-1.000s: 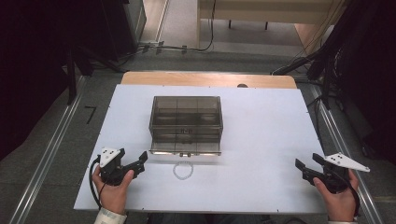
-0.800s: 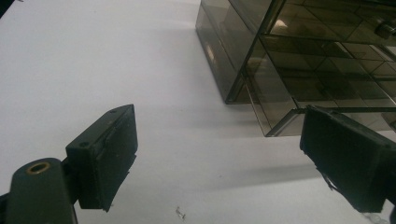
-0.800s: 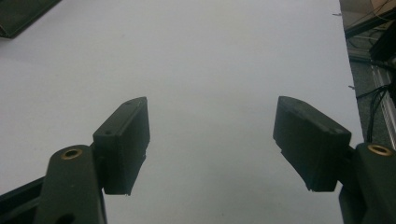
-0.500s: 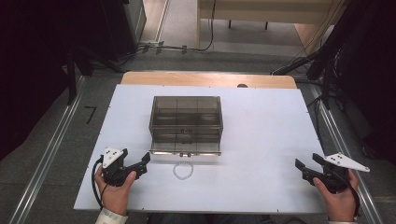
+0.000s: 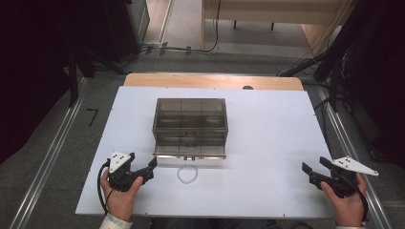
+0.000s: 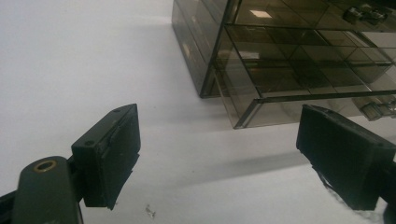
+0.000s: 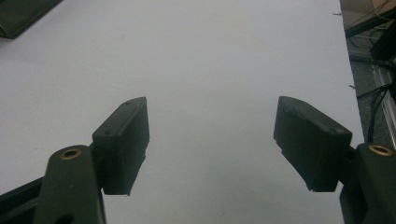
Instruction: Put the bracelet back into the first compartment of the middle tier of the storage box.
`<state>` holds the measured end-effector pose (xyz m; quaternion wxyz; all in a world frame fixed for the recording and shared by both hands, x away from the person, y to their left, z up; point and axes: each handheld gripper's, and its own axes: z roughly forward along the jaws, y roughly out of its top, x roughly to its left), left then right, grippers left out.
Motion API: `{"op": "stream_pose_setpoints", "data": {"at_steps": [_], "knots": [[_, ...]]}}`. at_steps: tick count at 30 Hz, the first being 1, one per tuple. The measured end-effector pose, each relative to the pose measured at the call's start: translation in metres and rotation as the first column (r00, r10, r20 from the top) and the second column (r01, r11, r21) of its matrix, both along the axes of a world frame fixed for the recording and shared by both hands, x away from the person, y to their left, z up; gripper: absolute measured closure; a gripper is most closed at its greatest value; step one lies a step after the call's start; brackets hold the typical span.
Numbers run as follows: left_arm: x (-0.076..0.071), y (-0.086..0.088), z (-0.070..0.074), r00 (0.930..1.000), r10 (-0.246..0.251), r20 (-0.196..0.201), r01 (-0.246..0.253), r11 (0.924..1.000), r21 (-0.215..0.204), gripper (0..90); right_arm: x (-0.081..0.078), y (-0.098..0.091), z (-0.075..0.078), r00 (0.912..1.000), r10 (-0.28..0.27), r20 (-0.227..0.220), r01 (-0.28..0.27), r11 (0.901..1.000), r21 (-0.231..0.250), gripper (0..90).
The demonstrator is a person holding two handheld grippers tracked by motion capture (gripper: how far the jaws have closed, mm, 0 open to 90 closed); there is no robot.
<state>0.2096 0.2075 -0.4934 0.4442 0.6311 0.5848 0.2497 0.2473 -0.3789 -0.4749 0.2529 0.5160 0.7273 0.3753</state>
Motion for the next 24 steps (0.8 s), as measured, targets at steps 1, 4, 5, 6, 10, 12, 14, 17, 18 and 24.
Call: {"op": "stream_pose_setpoints", "data": {"at_steps": [1, 4, 5, 6, 10, 12, 14, 17, 18, 24], "knots": [[0.000, -0.001, 0.000, 1.0000, -0.003, 0.001, 0.003, 1.0000, 0.001, 14.4, 0.000, 0.000, 0.000, 1.0000, 0.000, 0.000, 0.000, 1.0000, 0.000, 25.1], [0.000, -0.003, 0.000, 0.9999, -0.012, -0.001, 0.012, 0.9999, -0.001, 14.4, 0.000, 0.000, 0.000, 1.0000, 0.001, 0.001, -0.001, 1.0000, 0.001, 25.1], [0.000, -0.003, 0.000, 0.9999, -0.013, -0.003, 0.013, 0.9999, 0.001, 14.4, 0.000, 0.000, 0.000, 1.0000, 0.000, 0.001, 0.000, 1.0000, 0.001, 25.1], [0.000, -0.003, 0.000, 0.9999, -0.014, -0.003, 0.014, 0.9999, 0.001, 14.4, 0.000, 0.000, 0.000, 1.0000, 0.001, 0.000, -0.001, 1.0000, 0.001, 25.1], [-0.001, -0.004, 0.000, 0.9998, -0.019, -0.003, 0.019, 0.9998, -0.001, 14.5, 0.000, 0.000, 0.000, 1.0000, 0.000, 0.001, 0.000, 1.0000, 0.003, 25.1], [-0.001, -0.006, 0.000, 0.9995, -0.029, -0.010, 0.029, 0.9996, -0.002, 14.5, 0.000, 0.000, 0.000, 1.0000, -0.001, -0.002, 0.001, 1.0000, 0.004, 25.1], [-0.001, -0.008, -0.001, 0.9993, -0.035, -0.013, 0.035, 0.9994, 0.002, 14.6, 0.000, 0.000, 0.000, 1.0000, -0.001, -0.003, 0.001, 1.0000, 0.002, 25.0], [-0.001, -0.011, -0.001, 0.9988, -0.046, -0.017, 0.046, 0.9989, 0.011, 15.4, 0.000, 0.000, 0.000, 1.0000, 0.000, -0.002, 0.000, 1.0000, 0.004, 25.1], [-0.001, -0.012, -0.001, 0.9985, -0.051, -0.020, 0.051, 0.9986, 0.013, 15.5, 0.000, 0.000, 0.000, 1.0000, 0.000, -0.002, 0.001, 1.0000, 0.005, 25.0], [0.000, -0.016, -0.001, 0.9971, -0.069, -0.033, 0.069, 0.9974, 0.022, 17.7, 0.000, -0.001, 0.000, 1.0000, -0.001, -0.005, 0.001, 1.0000, 0.006, 25.1]]}}
